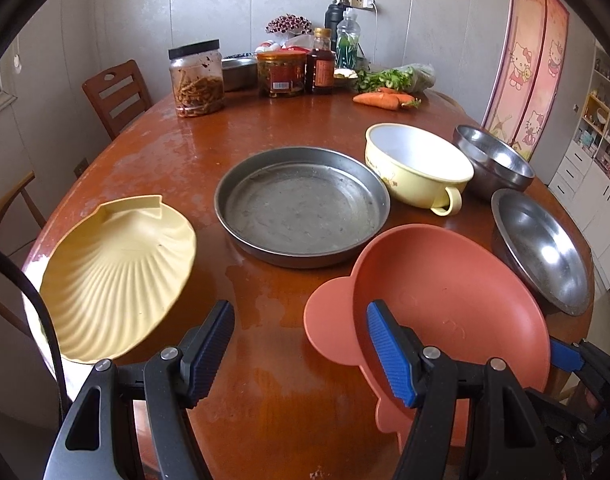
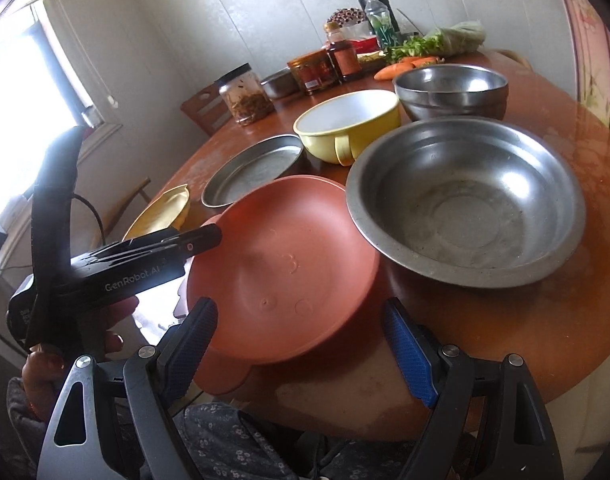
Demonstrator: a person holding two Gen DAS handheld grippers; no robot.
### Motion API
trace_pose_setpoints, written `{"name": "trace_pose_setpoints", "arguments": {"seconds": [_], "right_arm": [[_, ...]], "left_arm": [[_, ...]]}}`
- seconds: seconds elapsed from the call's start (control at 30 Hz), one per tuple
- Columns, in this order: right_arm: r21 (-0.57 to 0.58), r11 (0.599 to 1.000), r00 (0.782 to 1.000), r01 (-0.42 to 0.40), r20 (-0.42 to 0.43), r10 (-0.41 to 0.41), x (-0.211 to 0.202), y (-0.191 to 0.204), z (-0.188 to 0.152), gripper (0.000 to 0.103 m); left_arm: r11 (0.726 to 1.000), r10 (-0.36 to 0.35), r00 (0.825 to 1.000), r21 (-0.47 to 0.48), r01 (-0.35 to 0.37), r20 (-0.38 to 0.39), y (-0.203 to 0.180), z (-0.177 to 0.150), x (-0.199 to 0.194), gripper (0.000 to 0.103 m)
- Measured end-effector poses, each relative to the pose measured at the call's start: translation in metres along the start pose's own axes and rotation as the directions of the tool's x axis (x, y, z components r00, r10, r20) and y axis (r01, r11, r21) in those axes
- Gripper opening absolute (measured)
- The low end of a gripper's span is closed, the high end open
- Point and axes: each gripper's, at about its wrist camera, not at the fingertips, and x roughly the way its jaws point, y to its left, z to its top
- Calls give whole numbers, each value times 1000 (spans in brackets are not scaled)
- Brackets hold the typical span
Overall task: Organize plates and bowls
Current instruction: 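Grasp the orange pig-shaped plate rim with both grippers, then lift the orange plate and carry it over the yellow shell plate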
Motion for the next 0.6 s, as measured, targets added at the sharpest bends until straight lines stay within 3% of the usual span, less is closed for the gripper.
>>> {"name": "trace_pose_setpoints", "arguments": {"seconds": [0.23, 0.47, 0.6], "right_arm": [[-33, 999, 1000, -4, 6, 4, 4, 2, 1, 85], [-88, 996, 1000, 18, 3, -18, 9, 11, 1, 84], [-135, 989, 999, 53, 7, -53, 12, 18, -1, 80]], "left_arm": [[997, -70, 997, -16, 69, -31, -4, -2, 12, 68], [995, -93, 995, 35, 94, -25, -16, -5, 9, 53], [996, -66, 998, 51, 67, -22, -20, -9, 7, 53]]}}
